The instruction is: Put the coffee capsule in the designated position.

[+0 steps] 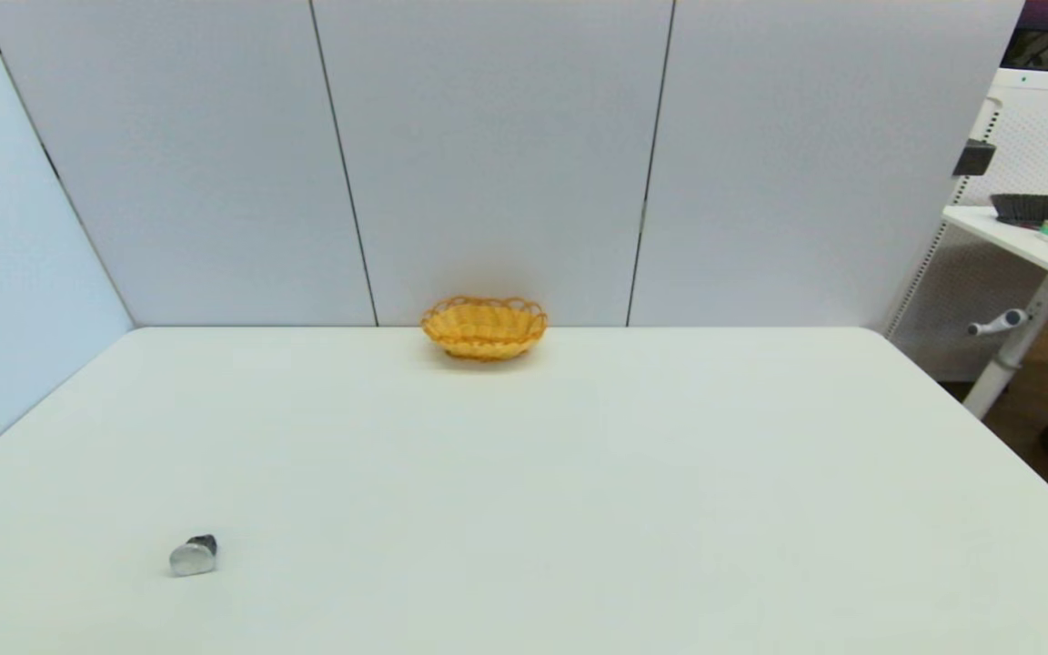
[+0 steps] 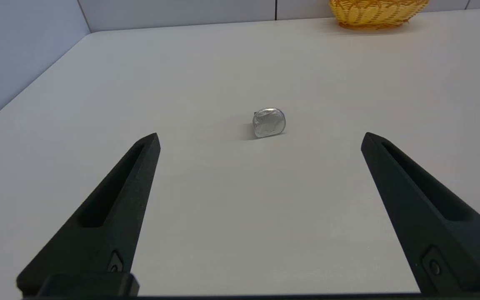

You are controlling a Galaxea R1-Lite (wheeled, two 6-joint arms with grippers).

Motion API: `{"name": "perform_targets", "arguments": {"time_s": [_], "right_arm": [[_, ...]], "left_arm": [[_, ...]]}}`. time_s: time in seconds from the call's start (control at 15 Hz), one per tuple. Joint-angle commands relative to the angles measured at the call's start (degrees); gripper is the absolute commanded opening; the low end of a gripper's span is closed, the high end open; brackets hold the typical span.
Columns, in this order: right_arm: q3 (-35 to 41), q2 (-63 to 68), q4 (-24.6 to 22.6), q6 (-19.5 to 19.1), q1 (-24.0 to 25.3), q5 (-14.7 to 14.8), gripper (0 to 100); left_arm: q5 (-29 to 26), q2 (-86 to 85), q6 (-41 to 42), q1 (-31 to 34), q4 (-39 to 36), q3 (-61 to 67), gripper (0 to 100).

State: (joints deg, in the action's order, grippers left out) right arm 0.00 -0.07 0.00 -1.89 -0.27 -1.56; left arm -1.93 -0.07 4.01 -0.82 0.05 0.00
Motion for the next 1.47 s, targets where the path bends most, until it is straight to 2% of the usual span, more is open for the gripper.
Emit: {"name": "perform_targets", "arguments": {"time_s": [0.07, 1.27, 1.47], "right_arm": [[0.0, 0.1, 0.0, 0.0, 0.0, 0.0, 100], [0.0, 0.1, 0.0, 0.0, 0.0, 0.0, 100], [0.0, 0.1, 0.0, 0.0, 0.0, 0.0, 100]], "left_arm": [[0.0, 0.1, 0.0, 0.0, 0.0, 0.2, 100], [-0.1, 0.2, 0.1, 0.0, 0.0, 0.2, 100], [0.2, 4.6, 0.0, -0.1, -0.1, -0.9, 100]]}}
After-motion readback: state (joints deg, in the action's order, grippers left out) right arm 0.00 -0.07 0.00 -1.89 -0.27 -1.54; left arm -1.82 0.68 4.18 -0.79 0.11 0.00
